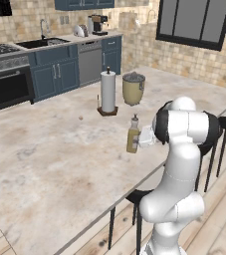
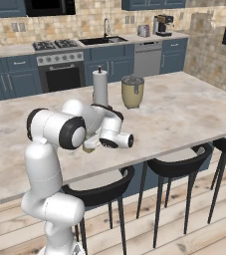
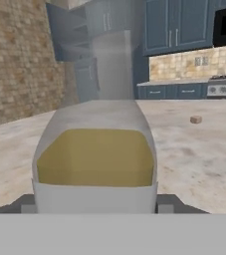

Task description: Move the oil and vinegar bottle and shaker from the cabinet to the dining counter.

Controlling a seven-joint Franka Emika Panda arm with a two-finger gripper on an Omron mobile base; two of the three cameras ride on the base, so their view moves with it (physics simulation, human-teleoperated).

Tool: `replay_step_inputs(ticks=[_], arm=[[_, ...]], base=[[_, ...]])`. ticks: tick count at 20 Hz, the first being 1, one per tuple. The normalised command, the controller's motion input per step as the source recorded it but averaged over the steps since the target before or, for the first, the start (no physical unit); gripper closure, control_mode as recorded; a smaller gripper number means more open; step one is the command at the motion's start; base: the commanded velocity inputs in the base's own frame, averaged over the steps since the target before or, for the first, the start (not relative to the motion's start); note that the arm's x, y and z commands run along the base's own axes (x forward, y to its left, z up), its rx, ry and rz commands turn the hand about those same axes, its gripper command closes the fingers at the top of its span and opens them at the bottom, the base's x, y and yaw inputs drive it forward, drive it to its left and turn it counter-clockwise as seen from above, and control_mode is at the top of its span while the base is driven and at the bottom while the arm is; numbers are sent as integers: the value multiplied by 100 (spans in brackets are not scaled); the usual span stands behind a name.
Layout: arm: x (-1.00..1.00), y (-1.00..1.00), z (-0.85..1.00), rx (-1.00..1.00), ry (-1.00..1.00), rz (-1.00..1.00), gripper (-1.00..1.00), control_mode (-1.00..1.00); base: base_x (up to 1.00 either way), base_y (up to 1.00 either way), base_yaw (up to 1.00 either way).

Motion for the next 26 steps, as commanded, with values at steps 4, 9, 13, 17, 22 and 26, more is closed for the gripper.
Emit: replay_step_inputs(ticks=[4,9,13,17,22,26], arm=[[1,0,-19,0,0,0,100,-100],[0,0,-19,0,-1,0,100,-100],[-1,0,-19,0,-2,0,-100,-100],[-2,0,-12,0,-2,0,-100,-100],[-4,0,-7,0,-4,0,-100,-100],[-6,0,-1,-3,-4,0,-100,-100]], base=[[0,0,0],[0,0,0],[0,0,0],[0,0,0],[0,0,0],[0,0,0]])
